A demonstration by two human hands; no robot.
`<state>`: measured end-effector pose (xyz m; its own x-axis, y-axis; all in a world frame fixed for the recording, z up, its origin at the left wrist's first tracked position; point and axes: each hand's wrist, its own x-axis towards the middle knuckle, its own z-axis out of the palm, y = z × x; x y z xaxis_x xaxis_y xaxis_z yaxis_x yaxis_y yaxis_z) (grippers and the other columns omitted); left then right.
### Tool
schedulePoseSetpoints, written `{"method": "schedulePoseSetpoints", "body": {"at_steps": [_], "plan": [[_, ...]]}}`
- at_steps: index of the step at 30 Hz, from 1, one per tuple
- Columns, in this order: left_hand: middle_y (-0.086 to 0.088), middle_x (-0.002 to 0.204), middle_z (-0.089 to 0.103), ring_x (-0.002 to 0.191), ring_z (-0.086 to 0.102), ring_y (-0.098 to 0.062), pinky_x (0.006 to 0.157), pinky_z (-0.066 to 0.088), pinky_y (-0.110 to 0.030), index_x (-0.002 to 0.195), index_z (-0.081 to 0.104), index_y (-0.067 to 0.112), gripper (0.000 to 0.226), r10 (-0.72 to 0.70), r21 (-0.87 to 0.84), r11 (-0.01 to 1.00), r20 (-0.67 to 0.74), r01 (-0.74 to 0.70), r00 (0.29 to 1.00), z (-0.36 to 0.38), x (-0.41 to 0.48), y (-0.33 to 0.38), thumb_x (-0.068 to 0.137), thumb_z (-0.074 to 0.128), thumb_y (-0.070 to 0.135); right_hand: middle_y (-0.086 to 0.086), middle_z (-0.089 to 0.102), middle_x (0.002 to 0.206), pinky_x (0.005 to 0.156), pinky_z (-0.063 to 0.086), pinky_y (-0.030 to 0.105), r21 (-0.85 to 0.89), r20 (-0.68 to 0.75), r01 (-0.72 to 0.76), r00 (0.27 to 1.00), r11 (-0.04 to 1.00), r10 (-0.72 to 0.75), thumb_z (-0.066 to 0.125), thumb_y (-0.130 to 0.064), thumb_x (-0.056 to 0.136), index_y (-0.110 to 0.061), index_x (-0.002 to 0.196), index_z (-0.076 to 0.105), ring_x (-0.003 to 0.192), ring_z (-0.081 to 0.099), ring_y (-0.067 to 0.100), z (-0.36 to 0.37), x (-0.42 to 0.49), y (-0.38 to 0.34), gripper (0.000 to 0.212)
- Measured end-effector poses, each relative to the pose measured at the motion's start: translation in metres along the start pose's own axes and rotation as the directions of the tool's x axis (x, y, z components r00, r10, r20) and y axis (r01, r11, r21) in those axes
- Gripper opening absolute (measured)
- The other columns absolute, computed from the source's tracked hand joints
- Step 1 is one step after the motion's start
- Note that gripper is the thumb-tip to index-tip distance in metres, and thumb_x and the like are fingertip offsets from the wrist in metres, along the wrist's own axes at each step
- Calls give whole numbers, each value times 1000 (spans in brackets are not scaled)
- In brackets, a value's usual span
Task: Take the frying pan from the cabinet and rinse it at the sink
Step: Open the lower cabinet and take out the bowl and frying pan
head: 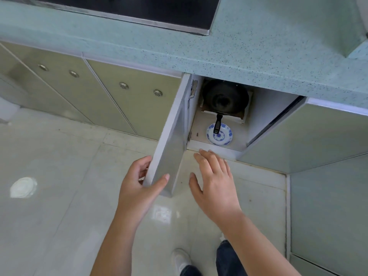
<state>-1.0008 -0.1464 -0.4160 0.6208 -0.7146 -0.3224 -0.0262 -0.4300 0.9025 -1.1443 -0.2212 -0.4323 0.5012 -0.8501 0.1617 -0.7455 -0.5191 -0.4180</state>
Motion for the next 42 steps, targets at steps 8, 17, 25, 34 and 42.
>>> {"method": "schedulePoseSetpoints", "body": {"at_steps": [8, 17, 25, 34, 42], "plan": [[25, 98, 58, 92, 53, 15, 76, 38, -8, 98, 52, 45, 49, 10, 75, 997, -58, -6, 998, -27, 17, 5, 69, 80, 20, 10, 67, 113, 89, 52, 49, 37, 35, 22, 999, 999, -23, 43, -27, 79, -7, 112, 62, 111, 61, 31, 14, 5, -10, 43], [16, 122, 50, 121, 48, -11, 101, 40, -29, 127, 50, 25, 52, 83, 318, 948, -180, -22, 980, -9, 5, 10, 79, 69, 21, 8, 66, 115, 91, 51, 51, 56, 78, 23, 997, 998, -27, 41, -28, 80, -8, 114, 63, 112, 61, 29, 15, 18, 4, 44], [3, 113, 54, 110, 51, -7, 98, 32, -5, 112, 59, 4, 41, 485, 469, 799, -135, -375, 864, 55, 14, 30, 79, 49, 26, 9, 67, 112, 91, 52, 48, 31, 98, 13, 995, 999, -16, 41, -29, 80, -7, 112, 64, 108, 63, 31, 10, 40, 56, 44], [10, 113, 57, 101, 49, 10, 78, 29, 9, 118, 56, 20, 33, 148, 237, 962, -25, -138, 989, 182, 90, -41, 85, 60, 17, 11, 66, 114, 92, 48, 46, -55, 99, -46, 994, 997, 51, 54, -21, 78, -5, 113, 63, 105, 63, 33, 75, 89, 167, 39], [12, 102, 49, 99, 51, -4, 83, 35, -12, 117, 56, 14, 33, 304, 352, 881, 89, -316, 948, 263, 191, -118, 85, 59, 17, 10, 57, 129, 103, 38, 43, -72, 114, -141, 982, 987, 149, 53, -20, 86, -8, 124, 57, 120, 52, 31, 166, 137, 250, 40]]}}
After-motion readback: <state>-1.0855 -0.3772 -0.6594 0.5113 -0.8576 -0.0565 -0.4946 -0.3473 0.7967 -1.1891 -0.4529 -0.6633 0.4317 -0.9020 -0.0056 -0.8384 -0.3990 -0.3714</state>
